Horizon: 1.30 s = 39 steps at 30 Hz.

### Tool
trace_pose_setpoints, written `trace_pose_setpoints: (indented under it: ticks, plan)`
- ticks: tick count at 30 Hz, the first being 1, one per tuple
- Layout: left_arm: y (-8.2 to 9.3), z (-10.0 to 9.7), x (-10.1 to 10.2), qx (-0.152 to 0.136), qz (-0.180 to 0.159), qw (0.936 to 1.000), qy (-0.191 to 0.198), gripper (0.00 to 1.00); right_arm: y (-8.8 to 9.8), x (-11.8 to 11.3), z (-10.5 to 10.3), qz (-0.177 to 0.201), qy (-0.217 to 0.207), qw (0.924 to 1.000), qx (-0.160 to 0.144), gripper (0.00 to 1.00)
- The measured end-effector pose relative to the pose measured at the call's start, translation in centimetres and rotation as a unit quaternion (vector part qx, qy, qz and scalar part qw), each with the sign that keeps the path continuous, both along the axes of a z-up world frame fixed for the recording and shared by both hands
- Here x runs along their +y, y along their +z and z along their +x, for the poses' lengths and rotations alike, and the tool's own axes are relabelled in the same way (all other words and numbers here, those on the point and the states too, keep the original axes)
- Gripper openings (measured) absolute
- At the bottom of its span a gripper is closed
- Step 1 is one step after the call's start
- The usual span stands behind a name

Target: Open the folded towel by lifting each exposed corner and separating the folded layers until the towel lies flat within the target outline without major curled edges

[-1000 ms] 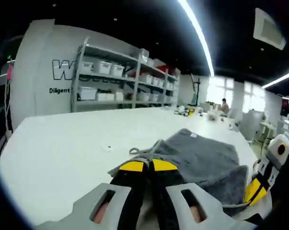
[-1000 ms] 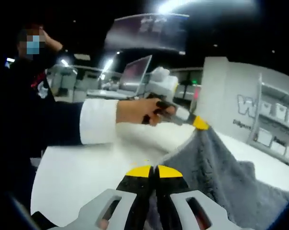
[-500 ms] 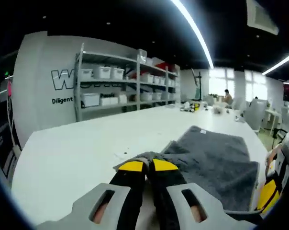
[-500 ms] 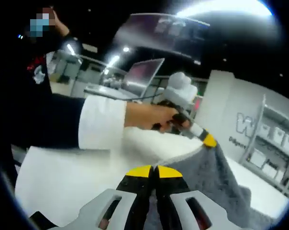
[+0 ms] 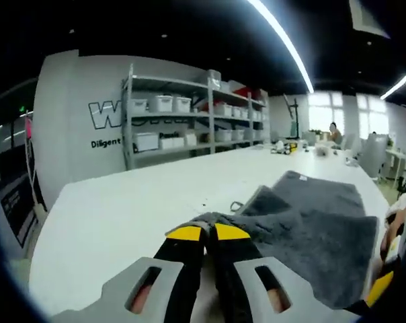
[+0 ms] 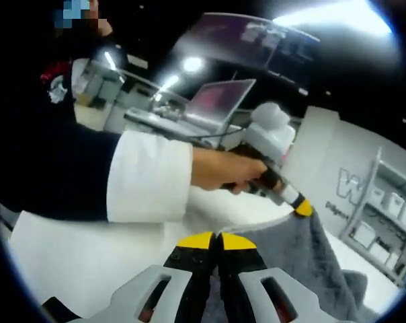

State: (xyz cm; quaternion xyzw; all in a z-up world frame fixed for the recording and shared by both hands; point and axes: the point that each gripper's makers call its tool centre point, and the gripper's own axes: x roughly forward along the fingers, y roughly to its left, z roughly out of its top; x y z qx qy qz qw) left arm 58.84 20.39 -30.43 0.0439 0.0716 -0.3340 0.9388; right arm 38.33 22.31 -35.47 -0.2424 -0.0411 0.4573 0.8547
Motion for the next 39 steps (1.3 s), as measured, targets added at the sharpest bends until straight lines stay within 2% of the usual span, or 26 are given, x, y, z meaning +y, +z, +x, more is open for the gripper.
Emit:
trace_pose_setpoints:
  ticks: [3,4,5,8,11,13,14,15,17,19,21,26,27,29,31,33,36,39]
  plan:
    - [-0.4,0.2,0.3,-0.007,0.019,0.9997,0.013,0.04,-0.2,0.2,0.2,-0.004,-0.005,1.0,0.001,0.0]
    - [-0.7,0.3,0.7,0.002,0.019,0.9994,0.029,0.04,-0.2,0.4,0.2,-0.001,-0.005,1.0,0.006,0.0]
    - [-0.9,0.4,1.0,0.015,0.004,0.999,0.043,0.04,-0.2,0.4,0.2,-0.001,-0.005,1.0,0.006,0.0]
    - [-1.3,0.5,1.2,0.013,-0.006,0.9987,0.048,0.04,-0.1,0.9,0.2,-0.005,-0.006,1.0,0.0,0.0]
    - [-2.8,1.1,2.0,0.014,0.033,0.9972,0.065,0.04,-0.2,1.3,0.3,-0.008,-0.007,0.9999,-0.01,0.0]
    - [-3.1,1.2,2.1,0.022,0.021,0.9974,0.065,0.04,-0.2,1.4,0.3,-0.01,-0.009,0.9998,-0.014,0.0]
    - [-3.3,1.1,2.1,0.05,-0.026,0.9962,0.066,0.03,-0.1,1.8,0.4,-0.01,-0.008,0.9998,-0.015,0.0]
    - [-3.5,1.2,2.3,0.06,-0.039,0.9955,0.062,0.03,-0.1,2.1,0.5,-0.009,-0.007,0.9999,-0.011,0.0]
    - [-3.8,1.4,2.9,0.06,-0.034,0.9954,0.066,0.03,-0.3,2.6,0.4,-0.008,-0.007,0.9999,-0.004,0.0]
    - [-4.0,1.4,3.5,0.061,-0.029,0.9951,0.073,0.03,-0.2,3.1,0.4,-0.008,-0.008,0.9999,-0.01,0.0]
    - [-4.0,1.4,3.9,0.068,-0.047,0.9939,0.074,0.03,-0.2,3.4,0.4,-0.006,-0.007,0.9999,-0.011,0.0]
    - [-4.5,0.3,3.8,0.067,-0.044,0.9937,0.079,0.03,0.1,4.0,0.8,0.003,-0.012,0.9998,-0.015,0.0]
    - [-4.6,0.3,3.9,0.072,-0.049,0.9927,0.083,0.03,0.1,4.1,0.9,0.003,-0.014,0.9998,-0.013,0.0]
    - [-4.6,1.1,4.5,0.077,-0.058,0.9918,0.084,0.03,-0.3,4.3,0.9,0.007,-0.012,0.9999,0.011,0.0]
    - [-4.7,1.2,4.6,0.071,-0.05,0.9926,0.085,0.03,-0.7,4.5,1.1,0.004,-0.004,0.9999,0.013,0.0]
    - [-4.9,1.7,5.2,0.057,-0.021,0.9941,0.09,0.03,-1.1,5.0,1.3,0.006,0.004,0.9997,0.024,0.0]
    - [-5.2,2.1,5.8,0.05,-0.027,0.9945,0.088,0.03,-0.9,5.6,1.6,0.021,0.005,0.9991,0.036,0.0]
    - [-5.6,2.3,6.7,0.055,-0.026,0.9932,0.1,0.03,-0.6,6.0,1.7,0.032,0.003,0.9984,0.046,0.0]
